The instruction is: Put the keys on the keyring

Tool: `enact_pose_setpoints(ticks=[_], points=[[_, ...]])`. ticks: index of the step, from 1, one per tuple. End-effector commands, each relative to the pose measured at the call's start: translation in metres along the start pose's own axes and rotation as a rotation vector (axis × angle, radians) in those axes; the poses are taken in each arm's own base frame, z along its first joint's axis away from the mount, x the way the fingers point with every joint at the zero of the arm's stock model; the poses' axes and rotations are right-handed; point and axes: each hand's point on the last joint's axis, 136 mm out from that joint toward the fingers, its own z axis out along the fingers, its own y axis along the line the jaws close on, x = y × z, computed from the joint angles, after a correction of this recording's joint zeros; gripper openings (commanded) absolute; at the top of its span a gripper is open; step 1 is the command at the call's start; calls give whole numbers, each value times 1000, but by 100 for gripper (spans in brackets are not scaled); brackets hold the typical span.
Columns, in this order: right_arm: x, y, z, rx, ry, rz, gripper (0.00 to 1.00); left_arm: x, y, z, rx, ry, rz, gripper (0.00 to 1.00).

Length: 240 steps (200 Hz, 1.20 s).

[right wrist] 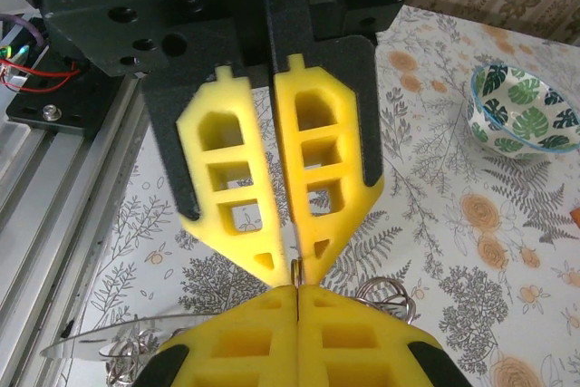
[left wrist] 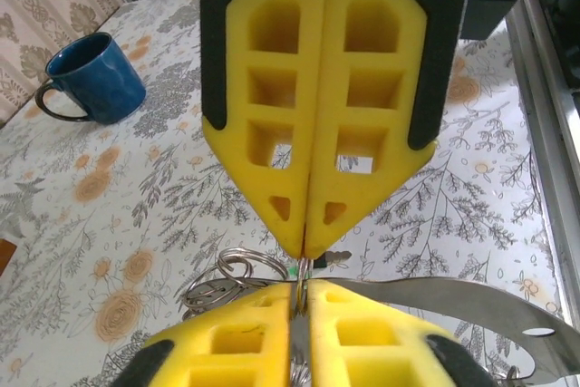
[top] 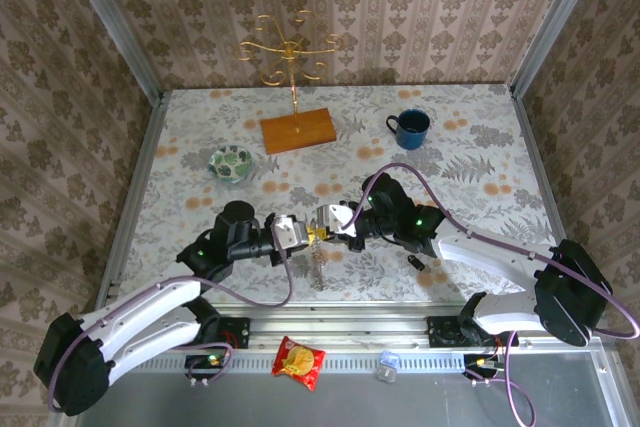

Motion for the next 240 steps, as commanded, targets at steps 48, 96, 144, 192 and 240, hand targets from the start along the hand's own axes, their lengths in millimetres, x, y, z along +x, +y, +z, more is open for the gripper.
enact_pose_setpoints(ticks=[48, 96, 144, 192, 240], points=[[-13, 2, 4, -21, -77, 18, 0, -4, 5, 6, -45, -99, -34, 18], [-9, 4, 5, -23, -69, 21, 0, -12, 9, 3, -64, -157, -48, 18], [-8, -6, -2, 33, -65, 53, 15, -16, 10, -2, -62, -175, -56, 0], [13, -34, -44, 284, -59, 259, 41, -16, 15, -5, -87, -114, -51, 0], [27, -20, -49, 280, -39, 469, 40, -12, 19, -1, -88, 11, -21, 0]])
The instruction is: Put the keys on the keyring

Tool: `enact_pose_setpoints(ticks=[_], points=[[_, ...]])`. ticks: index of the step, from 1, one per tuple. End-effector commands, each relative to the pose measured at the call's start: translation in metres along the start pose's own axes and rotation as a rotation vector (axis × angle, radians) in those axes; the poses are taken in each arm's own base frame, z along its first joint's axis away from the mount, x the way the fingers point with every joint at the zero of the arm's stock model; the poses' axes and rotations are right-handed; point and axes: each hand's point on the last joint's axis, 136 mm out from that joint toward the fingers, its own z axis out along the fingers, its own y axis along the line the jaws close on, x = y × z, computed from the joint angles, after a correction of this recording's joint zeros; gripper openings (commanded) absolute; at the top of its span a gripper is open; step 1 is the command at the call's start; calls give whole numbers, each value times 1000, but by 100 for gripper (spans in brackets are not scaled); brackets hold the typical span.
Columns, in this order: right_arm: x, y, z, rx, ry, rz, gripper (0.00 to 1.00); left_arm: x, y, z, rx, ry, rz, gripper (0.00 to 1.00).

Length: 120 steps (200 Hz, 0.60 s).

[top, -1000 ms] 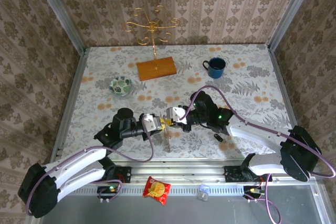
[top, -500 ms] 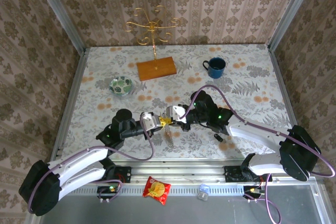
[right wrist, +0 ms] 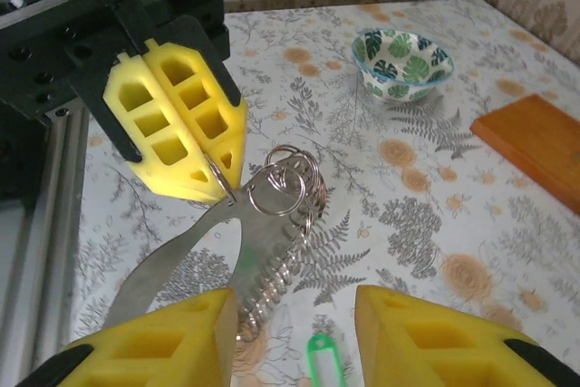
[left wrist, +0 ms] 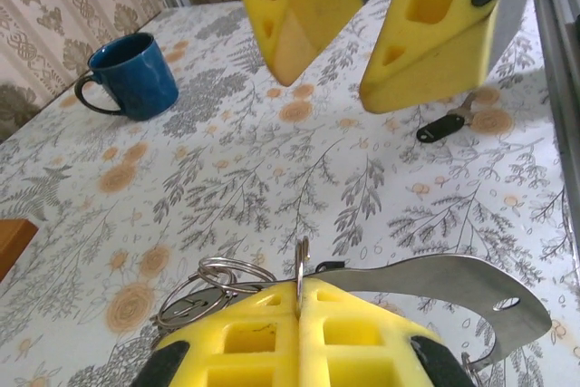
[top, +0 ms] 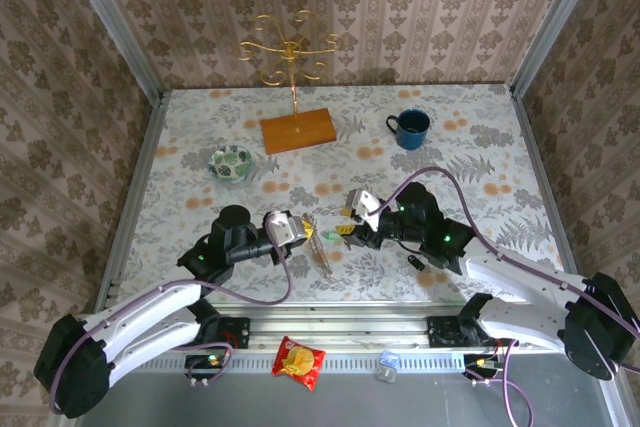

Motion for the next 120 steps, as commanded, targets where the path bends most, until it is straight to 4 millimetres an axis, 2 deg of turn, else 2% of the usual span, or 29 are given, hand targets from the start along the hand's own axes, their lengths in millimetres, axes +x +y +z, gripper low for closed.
enact_pose_setpoints(ticks=[1, 29, 54, 80, 106, 120], points=[[12, -3, -3, 44, 37, 160, 40, -11, 6, 1, -15, 44, 52, 0], [16, -15, -2, 116, 57, 270, 39, -13, 9, 4, -13, 88, 62, 0], [27, -28, -1, 201, 137, 445, 40, -16, 12, 5, -18, 101, 56, 0], [51, -37, -3, 295, 230, 659, 37, -19, 13, 4, -21, 104, 46, 0], [78, -28, -1, 299, 342, 779, 30, -18, 14, 2, -27, 114, 24, 0], [98, -22, 1, 312, 442, 853, 32, -16, 14, -1, -35, 126, 8, 0]])
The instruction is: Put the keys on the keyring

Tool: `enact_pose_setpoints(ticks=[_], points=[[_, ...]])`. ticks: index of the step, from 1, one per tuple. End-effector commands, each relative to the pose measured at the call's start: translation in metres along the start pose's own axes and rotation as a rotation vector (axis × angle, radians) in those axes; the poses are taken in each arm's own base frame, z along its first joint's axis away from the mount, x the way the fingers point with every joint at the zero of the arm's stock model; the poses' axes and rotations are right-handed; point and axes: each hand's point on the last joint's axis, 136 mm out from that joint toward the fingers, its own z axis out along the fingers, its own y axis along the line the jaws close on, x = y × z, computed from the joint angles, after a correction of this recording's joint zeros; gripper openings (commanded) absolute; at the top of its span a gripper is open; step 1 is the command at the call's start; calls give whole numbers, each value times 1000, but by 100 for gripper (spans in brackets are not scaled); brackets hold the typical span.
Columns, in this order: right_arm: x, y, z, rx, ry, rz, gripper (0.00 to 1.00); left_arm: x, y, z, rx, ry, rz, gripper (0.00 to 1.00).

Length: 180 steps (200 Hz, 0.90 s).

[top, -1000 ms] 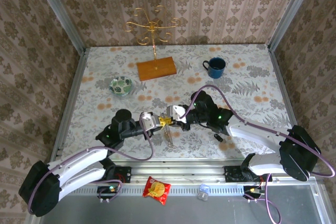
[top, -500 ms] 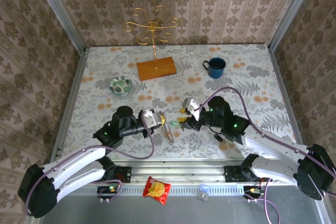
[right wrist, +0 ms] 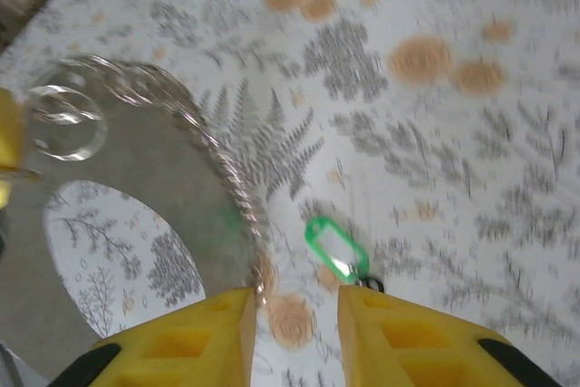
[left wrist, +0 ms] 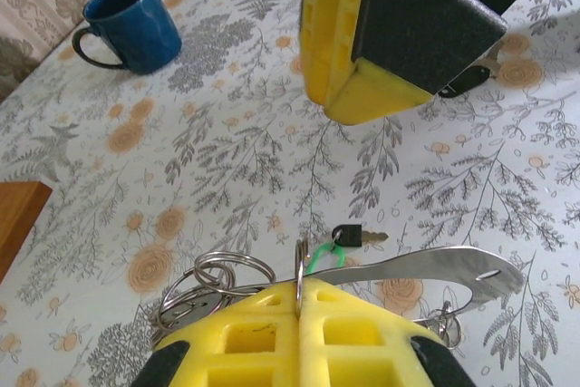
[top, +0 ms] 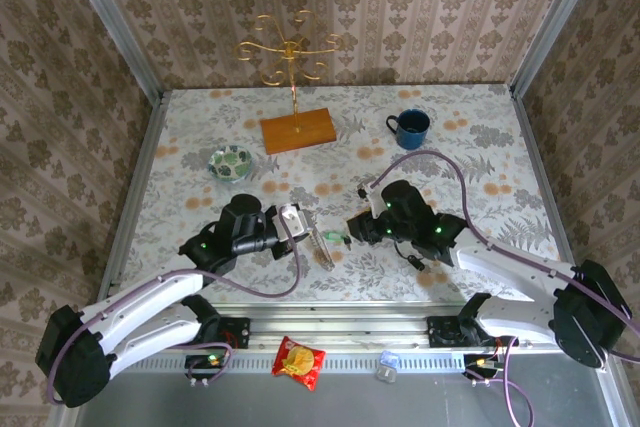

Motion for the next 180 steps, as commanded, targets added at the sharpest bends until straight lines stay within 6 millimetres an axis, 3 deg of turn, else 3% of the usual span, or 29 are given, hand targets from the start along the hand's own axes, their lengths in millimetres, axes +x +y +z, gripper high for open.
enact_pose_setpoints(ticks=[1, 37, 102, 133, 180], points=[[29, -17, 7, 101, 163, 191, 32, -18, 6, -8, -24, -28, -2, 0], [64, -28, 26, 217, 400, 269, 38, -8, 8, -18, -71, 5, -27, 0], [61, -26, 71, 271, 475, 245, 40, -7, 12, -35, -137, -13, -22, 0], [56, -36, 80, 304, 498, 119, 39, -2, 10, -33, -130, -2, -26, 0], [58, -33, 77, 212, 533, -175, 37, 2, 9, -30, -128, -2, -24, 0]])
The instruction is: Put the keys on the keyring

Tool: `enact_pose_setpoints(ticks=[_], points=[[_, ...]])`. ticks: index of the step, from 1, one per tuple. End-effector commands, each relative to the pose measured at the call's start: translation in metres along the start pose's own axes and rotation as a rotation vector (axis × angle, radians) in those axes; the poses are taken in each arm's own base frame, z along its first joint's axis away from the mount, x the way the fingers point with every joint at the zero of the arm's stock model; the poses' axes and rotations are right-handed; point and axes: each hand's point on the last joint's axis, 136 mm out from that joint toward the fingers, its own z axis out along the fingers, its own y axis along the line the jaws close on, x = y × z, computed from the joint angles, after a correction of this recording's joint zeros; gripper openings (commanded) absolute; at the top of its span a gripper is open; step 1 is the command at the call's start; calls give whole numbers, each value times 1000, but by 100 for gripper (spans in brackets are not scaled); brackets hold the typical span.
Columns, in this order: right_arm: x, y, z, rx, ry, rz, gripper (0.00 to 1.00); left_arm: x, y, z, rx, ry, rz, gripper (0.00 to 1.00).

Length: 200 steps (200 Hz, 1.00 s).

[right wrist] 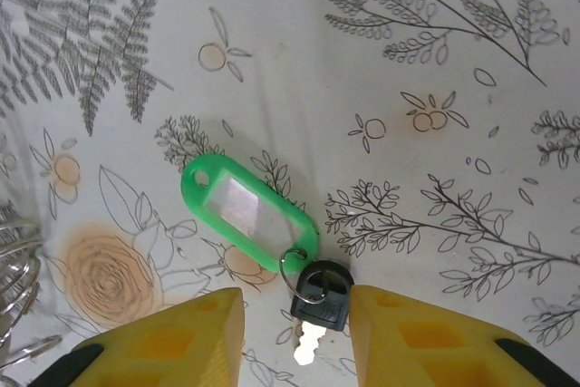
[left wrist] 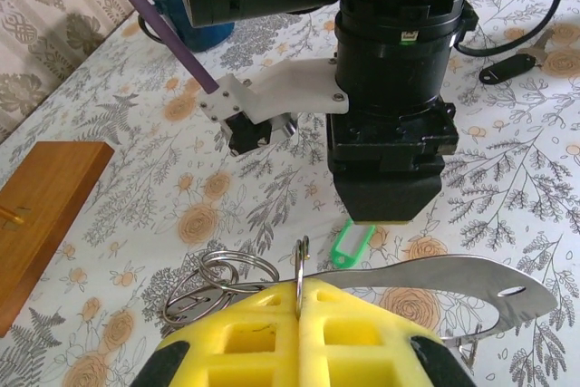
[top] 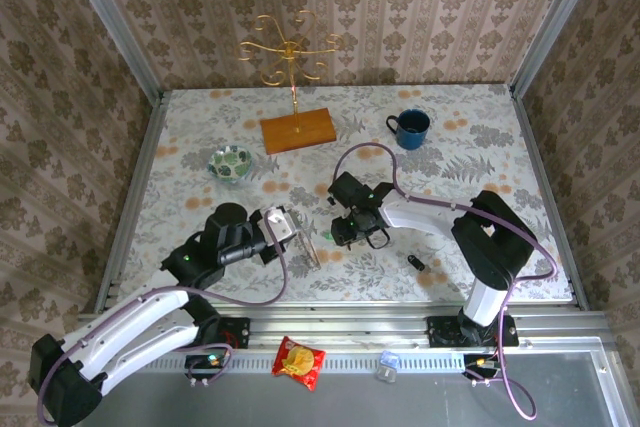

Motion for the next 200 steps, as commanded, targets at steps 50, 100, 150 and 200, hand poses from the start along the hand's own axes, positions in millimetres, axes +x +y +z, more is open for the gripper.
enact_pose_setpoints(ticks=[50, 100, 150, 200], points=[[0, -2, 5, 22, 42, -251, 34, -2, -1, 3, -2, -22, -20, 0], [0, 2, 10, 2, 57, -251, 27, -3, 0, 5, 4, -23, -14, 0], [-5, -1, 12, 22, 52, -255, 21, -4, -1, 6, 7, -22, -16, 0], [-9, 1, 12, 19, 45, -259, 16, -3, -1, 6, 7, -20, -16, 0]])
